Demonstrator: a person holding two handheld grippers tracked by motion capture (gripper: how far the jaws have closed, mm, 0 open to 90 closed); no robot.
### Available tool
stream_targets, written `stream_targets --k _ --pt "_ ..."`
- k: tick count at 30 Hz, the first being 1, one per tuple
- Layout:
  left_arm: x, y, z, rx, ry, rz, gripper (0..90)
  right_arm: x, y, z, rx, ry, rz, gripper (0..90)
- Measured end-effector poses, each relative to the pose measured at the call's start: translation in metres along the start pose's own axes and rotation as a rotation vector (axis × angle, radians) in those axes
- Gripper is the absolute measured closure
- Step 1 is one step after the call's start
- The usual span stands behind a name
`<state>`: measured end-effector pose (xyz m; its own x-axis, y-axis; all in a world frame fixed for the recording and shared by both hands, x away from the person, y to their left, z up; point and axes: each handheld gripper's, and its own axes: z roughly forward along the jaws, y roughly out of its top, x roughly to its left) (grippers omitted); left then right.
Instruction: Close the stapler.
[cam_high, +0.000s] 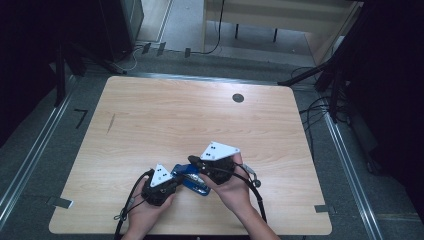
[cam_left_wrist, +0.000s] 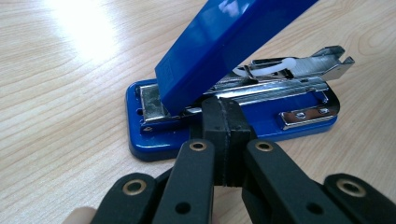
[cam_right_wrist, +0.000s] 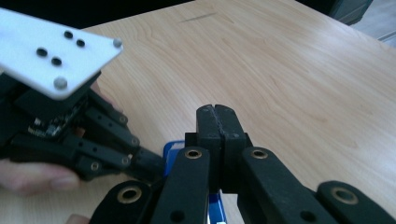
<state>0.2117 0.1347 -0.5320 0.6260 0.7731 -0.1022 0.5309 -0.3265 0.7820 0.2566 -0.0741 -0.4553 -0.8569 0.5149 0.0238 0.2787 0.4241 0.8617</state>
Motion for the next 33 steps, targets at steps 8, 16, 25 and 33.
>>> stream_targets --k 8,16,25,33 --pt "-0.001 -0.001 0.000 0.003 -0.017 0.013 90.0 -0.002 -0.032 -0.016 0.023 -0.005 0.029 90.0" --pt "-0.006 -0.002 -0.001 0.007 -0.027 0.060 90.0 0.003 -0.057 -0.022 0.055 -0.015 0.033 90.0" --pt "-0.007 -0.002 -0.001 0.005 -0.038 0.064 90.0 0.009 -0.063 -0.019 0.075 -0.036 0.018 90.0" --pt "-0.007 -0.002 -0.001 0.010 -0.043 0.068 90.0 0.012 -0.067 -0.018 0.079 -0.045 0.022 90.0"
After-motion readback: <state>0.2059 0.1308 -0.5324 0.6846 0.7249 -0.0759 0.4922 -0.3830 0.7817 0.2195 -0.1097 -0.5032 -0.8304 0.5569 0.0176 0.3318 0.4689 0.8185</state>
